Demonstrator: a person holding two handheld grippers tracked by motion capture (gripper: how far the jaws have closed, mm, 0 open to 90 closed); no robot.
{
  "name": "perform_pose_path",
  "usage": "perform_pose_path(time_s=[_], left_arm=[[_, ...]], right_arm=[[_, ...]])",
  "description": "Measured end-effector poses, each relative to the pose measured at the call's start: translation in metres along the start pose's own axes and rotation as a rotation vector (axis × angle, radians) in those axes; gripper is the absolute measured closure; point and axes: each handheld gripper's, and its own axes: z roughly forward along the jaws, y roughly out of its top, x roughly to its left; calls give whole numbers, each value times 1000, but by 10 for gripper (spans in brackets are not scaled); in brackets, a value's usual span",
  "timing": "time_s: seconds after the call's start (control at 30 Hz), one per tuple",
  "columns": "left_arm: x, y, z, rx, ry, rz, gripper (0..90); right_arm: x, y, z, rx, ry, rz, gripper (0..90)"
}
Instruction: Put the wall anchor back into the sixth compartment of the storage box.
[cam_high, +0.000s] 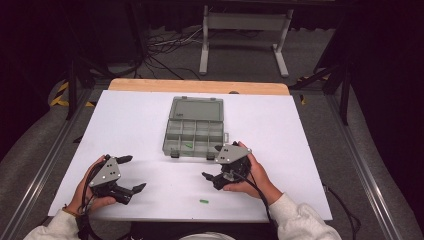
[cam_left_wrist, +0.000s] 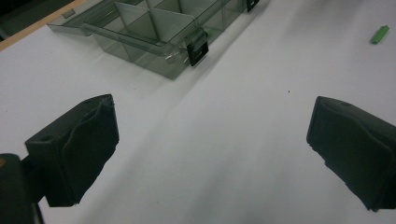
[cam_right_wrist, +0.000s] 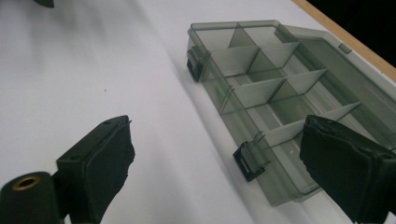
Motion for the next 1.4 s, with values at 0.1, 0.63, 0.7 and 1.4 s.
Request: perform_pose_path(time_s=[0.1, 0.63, 0.7, 1.4], left_arm=[[0, 0, 0, 0, -3, -2, 32], [0, 0, 0, 1, 4, 4, 32], [0, 0, 0, 2, 4, 4, 32], [0, 0, -1, 1, 0, 5, 32]], right_arm=[[4, -5, 0, 12, 11, 3, 104], [25, -20, 3, 78, 84, -15, 110], [27, -22, 5, 87, 100, -12, 110], [44, -33, 15, 127, 231, -48, 292]])
